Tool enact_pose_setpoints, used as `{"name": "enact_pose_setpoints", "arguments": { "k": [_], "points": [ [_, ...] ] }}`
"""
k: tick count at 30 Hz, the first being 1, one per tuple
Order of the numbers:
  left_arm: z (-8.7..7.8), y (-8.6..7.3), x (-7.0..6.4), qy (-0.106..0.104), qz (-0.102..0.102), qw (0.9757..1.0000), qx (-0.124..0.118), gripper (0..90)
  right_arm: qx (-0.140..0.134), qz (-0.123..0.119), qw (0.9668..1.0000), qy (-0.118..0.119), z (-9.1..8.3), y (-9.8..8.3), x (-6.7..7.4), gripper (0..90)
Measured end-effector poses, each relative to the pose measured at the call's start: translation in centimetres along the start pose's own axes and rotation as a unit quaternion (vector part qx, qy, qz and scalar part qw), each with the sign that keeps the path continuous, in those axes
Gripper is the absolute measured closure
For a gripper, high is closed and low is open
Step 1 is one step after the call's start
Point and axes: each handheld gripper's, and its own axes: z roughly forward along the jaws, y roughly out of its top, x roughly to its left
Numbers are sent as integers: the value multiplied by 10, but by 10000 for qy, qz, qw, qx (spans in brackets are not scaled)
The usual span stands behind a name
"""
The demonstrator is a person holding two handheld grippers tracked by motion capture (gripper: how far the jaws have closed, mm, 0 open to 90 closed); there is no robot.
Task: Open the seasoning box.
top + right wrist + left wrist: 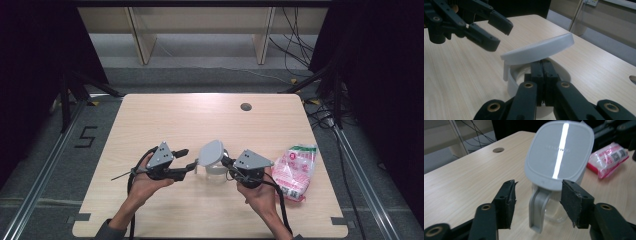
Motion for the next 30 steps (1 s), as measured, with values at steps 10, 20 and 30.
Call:
{"name": "enact_pose_setpoints", "arguments": {
  "k": [10, 20, 30],
  "points": [
    [-3, -10, -2, 70, -45, 9998, 163, 394, -49, -34, 10000, 23, 3, 6, 5, 898],
    [-3, -18, -8, 86, -127, 9997, 212, 360, -74, -133, 9998, 98, 10, 13, 11, 892],
    [-6, -26, -9, 104, -51, 9995, 287, 345, -54, -233, 9996, 178, 16, 17, 18, 883]
  ]
}}
